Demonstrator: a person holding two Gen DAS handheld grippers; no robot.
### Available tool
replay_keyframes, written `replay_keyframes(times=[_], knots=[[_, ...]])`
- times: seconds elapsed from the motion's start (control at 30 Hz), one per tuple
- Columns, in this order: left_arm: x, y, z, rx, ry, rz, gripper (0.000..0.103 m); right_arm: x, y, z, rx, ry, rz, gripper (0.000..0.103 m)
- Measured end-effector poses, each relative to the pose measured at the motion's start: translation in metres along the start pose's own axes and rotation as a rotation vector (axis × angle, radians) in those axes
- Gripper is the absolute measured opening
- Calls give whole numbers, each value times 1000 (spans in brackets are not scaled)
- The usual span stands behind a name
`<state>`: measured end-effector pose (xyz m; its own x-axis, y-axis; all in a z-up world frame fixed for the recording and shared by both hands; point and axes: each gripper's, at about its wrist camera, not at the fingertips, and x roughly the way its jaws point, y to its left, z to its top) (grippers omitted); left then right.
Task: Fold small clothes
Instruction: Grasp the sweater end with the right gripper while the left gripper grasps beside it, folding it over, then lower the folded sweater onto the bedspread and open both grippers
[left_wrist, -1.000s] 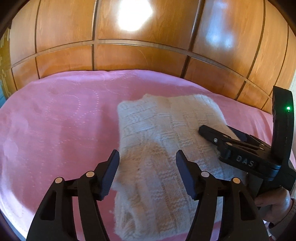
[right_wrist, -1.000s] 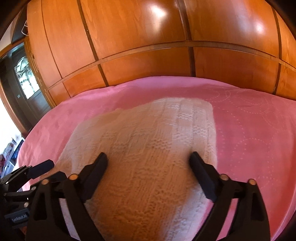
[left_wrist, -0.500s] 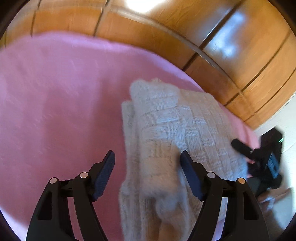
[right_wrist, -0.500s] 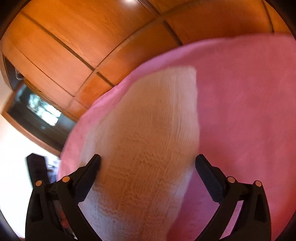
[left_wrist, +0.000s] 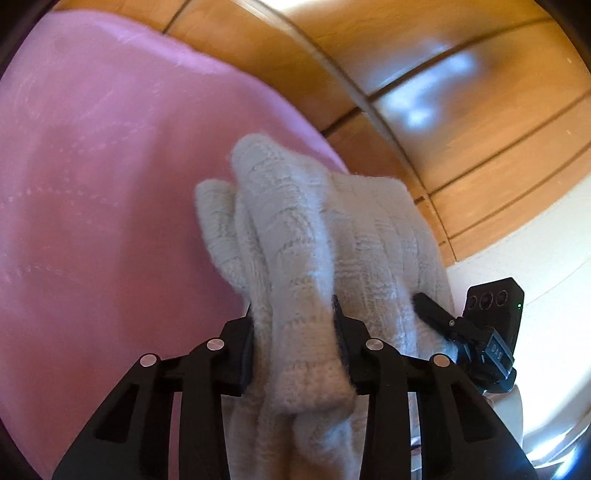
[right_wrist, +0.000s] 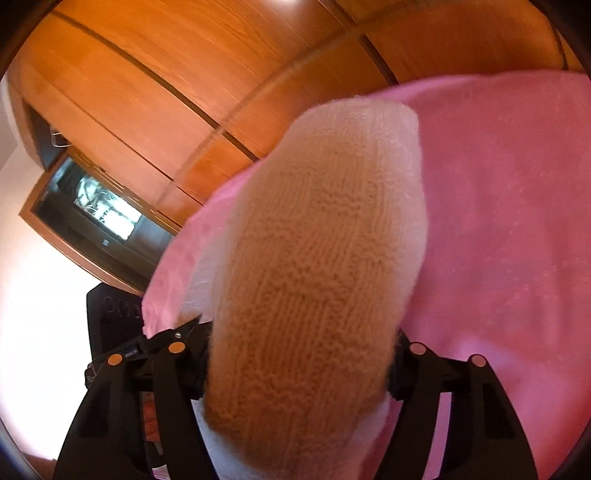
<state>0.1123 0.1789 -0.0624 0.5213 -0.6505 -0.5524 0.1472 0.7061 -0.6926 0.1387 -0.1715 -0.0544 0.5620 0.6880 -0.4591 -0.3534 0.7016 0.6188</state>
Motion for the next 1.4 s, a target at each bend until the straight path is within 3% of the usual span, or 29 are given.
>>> replay_keyframes(times=[0.17, 0.33, 0.43, 0.47, 0.53, 0.6, 0.63, 0.67, 0.73, 0.87, 0.9, 0.93, 0.97, 1.07, 1.1, 1.17, 1.2, 1.23, 1.33, 1.4], knots=[[23, -65, -16, 92, 41, -45, 33, -64, 5, -8, -39, -109, -4, 66], [80, -147, -26, 200, 115, -127, 33, -154, -33, -11, -13, -238, -113, 66], [127, -199, -28, 273, 169, -143, 33, -202, -76, -13, 64, -310, -184, 69], [139, -212, -29, 307, 181, -130, 33, -211, -90, -15, 84, -316, -194, 75], [180, -240, -42, 400, 226, -33, 33, -222, -130, -19, 156, -328, -308, 91], [223, -252, -61, 508, 295, 164, 34, -221, -171, -31, 235, -295, -497, 95], [238, -255, -68, 545, 296, 219, 40, -219, -183, -38, 267, -279, -511, 98], [241, -259, -74, 579, 257, 257, 44, -221, -193, -49, 307, -303, -430, 99], [238, -265, -75, 588, 245, 280, 44, -224, -188, -57, 316, -324, -425, 100], [209, -281, -77, 655, 135, 334, 44, -247, -141, -61, 200, -423, -575, 100], [204, -283, -74, 667, 104, 343, 44, -251, -130, -61, 172, -444, -586, 99], [193, -286, -76, 675, 51, 343, 44, -253, -119, -62, 153, -461, -595, 92], [184, -287, -79, 680, 17, 336, 44, -257, -110, -65, 136, -472, -603, 75], [178, -293, -84, 706, -13, 286, 44, -246, -84, -68, 67, -458, -645, 49], [178, -292, -87, 716, 0, 271, 44, -232, -81, -71, 44, -425, -670, 47], [189, -289, -97, 759, 33, 320, 44, -191, -93, -83, 56, -314, -720, 46], [209, -288, -101, 777, 67, 385, 44, -188, -97, -95, 55, -318, -742, 46], [220, -279, -100, 759, 94, 402, 44, -182, -95, -100, 47, -343, -754, 46], [215, -264, -90, 657, 105, 340, 45, -176, -85, -109, 23, -376, -794, 49], [209, -264, -87, 646, 98, 330, 45, -175, -84, -111, 24, -377, -797, 50]])
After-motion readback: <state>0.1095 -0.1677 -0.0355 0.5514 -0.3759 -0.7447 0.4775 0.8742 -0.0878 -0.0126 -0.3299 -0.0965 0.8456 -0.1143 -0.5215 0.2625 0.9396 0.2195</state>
